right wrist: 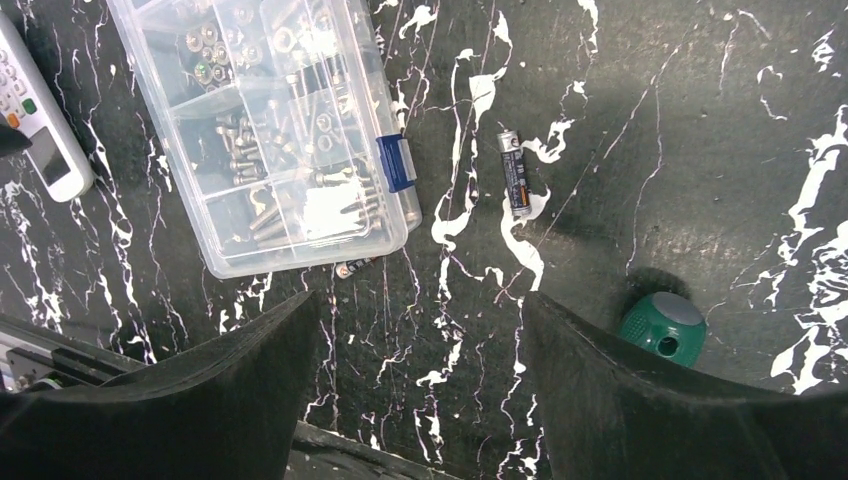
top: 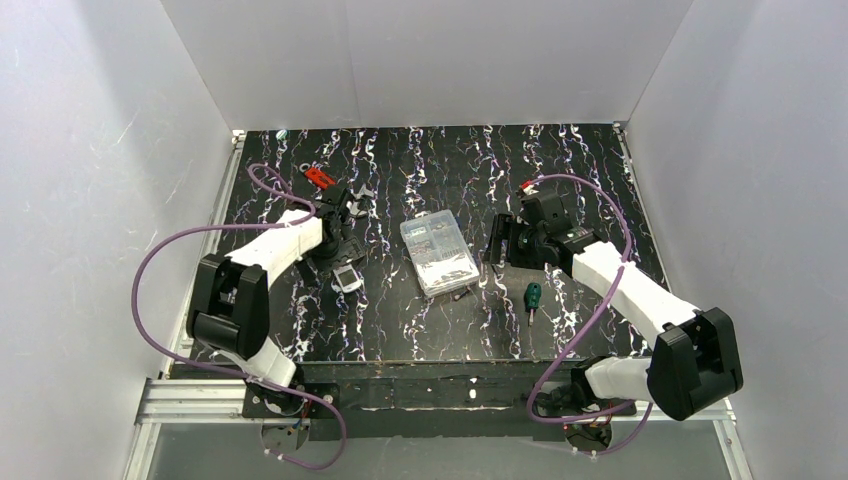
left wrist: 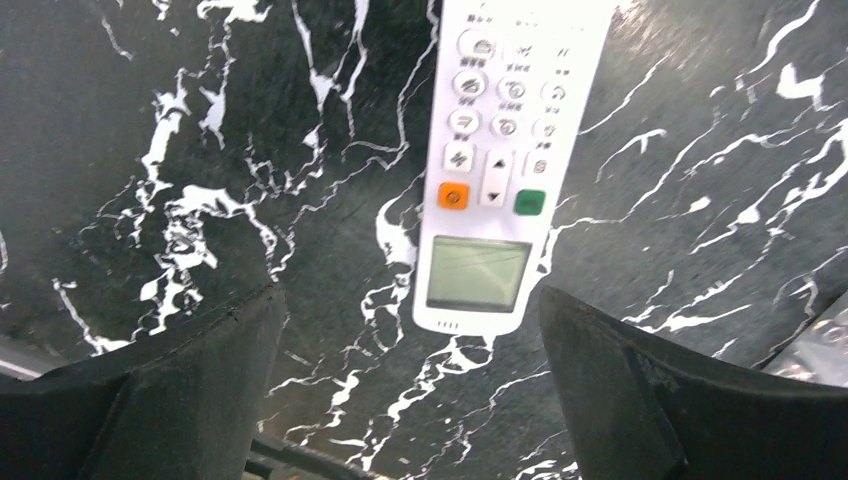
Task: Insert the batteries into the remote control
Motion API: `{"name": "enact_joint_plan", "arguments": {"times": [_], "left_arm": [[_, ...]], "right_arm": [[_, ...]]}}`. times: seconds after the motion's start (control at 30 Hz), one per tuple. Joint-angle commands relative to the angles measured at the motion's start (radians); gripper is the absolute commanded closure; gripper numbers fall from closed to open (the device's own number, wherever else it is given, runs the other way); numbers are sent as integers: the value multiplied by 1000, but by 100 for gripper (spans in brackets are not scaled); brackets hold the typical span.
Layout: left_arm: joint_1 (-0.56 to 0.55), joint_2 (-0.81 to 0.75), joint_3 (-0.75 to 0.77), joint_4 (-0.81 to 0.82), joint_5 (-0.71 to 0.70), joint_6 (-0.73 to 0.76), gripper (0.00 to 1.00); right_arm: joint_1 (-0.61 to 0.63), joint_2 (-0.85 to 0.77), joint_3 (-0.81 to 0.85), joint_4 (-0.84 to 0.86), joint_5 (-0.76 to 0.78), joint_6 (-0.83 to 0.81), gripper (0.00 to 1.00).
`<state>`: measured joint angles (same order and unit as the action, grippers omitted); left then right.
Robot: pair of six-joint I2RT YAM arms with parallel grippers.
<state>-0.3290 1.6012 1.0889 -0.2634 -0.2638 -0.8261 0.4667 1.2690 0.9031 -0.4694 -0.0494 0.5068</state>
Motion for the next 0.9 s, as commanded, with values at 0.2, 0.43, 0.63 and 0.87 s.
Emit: {"name": "enact_joint_plan", "arguments": {"times": [0.2, 0.43, 0.63, 0.87], "left_arm": [[1, 138, 39, -45, -29, -72, 1], [0, 186, 43, -39, -65, -72, 3], [-5, 188, 39, -66, -91, -48, 34], [-8, 165, -4, -69, -71, -30, 76]], "right_arm": [[0, -30, 8, 2, -25, 3, 18], [0, -22, 31, -8, -41, -5, 18], [0, -29, 35, -6, -40, -10, 19], [0, -38, 36, 18, -64, -8, 19]]}}
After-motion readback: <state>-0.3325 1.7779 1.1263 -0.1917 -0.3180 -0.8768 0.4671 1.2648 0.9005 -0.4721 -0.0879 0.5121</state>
